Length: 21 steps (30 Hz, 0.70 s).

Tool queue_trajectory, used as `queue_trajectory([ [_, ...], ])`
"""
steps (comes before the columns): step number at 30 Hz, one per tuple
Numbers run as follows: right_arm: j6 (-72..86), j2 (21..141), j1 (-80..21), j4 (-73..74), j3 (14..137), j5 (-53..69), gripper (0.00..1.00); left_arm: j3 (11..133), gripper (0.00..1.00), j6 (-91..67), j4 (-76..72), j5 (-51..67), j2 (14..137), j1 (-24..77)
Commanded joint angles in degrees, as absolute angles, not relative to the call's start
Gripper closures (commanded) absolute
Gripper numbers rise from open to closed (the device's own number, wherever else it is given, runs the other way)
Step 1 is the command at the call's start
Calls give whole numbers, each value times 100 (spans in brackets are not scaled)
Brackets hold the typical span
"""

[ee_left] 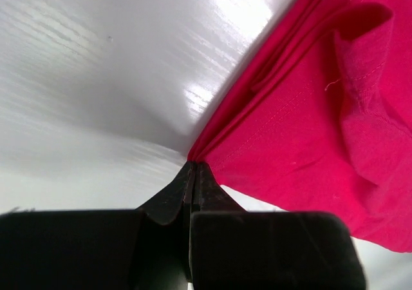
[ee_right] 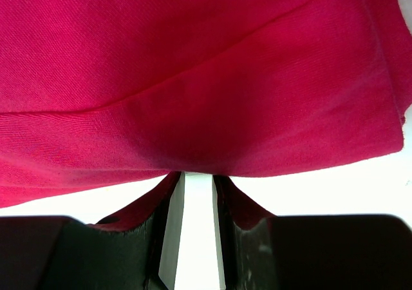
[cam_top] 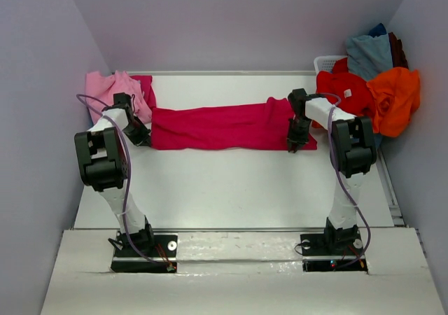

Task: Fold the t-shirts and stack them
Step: Fold the tshirt

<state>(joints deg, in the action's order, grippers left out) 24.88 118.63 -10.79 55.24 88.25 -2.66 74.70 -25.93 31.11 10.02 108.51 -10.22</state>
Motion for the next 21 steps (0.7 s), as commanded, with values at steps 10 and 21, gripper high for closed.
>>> queue_trajectory([
  [10, 2496, 11506, -1037, 5616, 8824, -562, 70, 7242, 94, -2487, 3287, 756, 10345, -1028],
  [21, 2470, 11004, -1037, 5511, 9175, -510, 56, 7216, 94, -2487, 3287, 773, 10327, -1028],
])
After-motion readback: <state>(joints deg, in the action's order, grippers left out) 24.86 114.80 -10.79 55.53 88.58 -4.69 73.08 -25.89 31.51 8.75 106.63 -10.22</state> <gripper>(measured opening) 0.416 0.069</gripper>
